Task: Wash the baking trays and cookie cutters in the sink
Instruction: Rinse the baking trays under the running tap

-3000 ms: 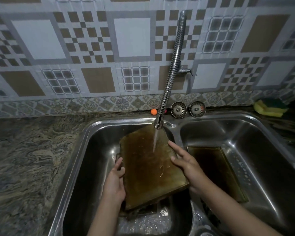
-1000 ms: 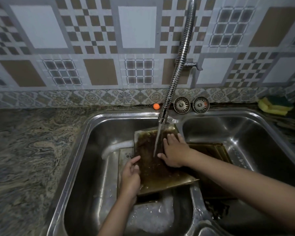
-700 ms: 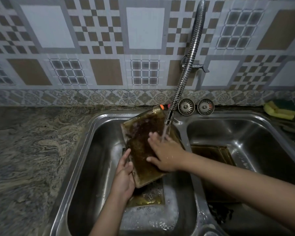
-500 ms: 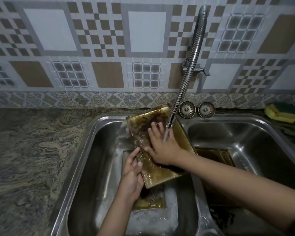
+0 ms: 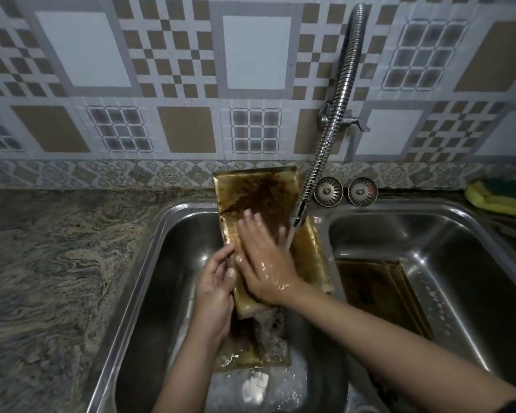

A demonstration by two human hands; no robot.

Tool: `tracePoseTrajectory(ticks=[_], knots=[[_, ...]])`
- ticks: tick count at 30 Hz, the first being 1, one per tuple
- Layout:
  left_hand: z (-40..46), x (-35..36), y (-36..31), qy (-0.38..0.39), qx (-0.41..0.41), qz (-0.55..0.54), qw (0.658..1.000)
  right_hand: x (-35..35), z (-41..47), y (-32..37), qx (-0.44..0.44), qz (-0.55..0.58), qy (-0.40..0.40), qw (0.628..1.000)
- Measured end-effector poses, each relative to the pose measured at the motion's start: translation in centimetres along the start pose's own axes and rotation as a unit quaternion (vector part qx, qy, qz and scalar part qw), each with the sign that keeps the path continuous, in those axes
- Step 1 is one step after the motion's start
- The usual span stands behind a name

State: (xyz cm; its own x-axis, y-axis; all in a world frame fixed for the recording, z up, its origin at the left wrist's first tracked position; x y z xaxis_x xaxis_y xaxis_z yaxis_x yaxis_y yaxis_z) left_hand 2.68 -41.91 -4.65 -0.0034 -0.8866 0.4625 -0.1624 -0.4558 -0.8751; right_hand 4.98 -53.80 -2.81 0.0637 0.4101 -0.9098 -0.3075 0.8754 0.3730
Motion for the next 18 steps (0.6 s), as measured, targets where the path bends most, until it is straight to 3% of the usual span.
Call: tracePoseTrajectory(ticks=[2, 3, 7, 10, 12, 15, 18], knots=[[0.2, -0.8, -1.7, -0.008, 0.02, 0.013, 1.0, 0.8, -1.0, -0.2, -0.076, 0.024, 0.031, 0.996], [0.2, -1.3, -2.5, -0.008, 0.027, 0.023, 0.999, 1.2, -1.0, -1.4, -0.072, 0.03, 0.039, 0.996], [-1.3, -0.7, -3.0, 0.031, 0.009, 0.062, 0.998, 0.9, 0.2, -4.6, 0.117, 0.069, -0.003, 0.991], [-1.9, 0.3, -1.8, 0.024, 0.018, 0.093, 0.995, 0.4, 0.4, -1.9, 0.105, 0.083, -0.018, 0.991], [-1.8, -0.4, -1.3, -0.022, 0.007, 0.06, 0.998, 0.3, -0.8, -0.6, 0.05, 0.06, 0.025, 0.997], [-1.7, -2.0, -0.5, -0.079, -0.041, -0.023, 0.996, 0.0, -3.0, -1.8, -0.05, -0.024, 0.152, 0.987], [-2.5, -1.2, 0.8, -0.082, -0.084, -0.057, 0.991, -1.1, -2.6, -4.1, -0.003, -0.132, 0.182, 0.974]])
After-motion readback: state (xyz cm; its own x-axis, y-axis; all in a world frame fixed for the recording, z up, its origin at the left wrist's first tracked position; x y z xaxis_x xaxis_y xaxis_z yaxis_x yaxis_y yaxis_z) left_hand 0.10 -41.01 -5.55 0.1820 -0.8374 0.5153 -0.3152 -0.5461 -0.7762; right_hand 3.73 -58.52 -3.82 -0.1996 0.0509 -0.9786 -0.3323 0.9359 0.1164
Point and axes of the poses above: each hand's wrist, its own z-axis towards the middle knuckle, its own x-axis out of the palm, y = z × x, the point moved 3 cm from there along z, towards the middle knuckle, and after that the axes turned 3 degrees about -z, right-handed, at the moved point
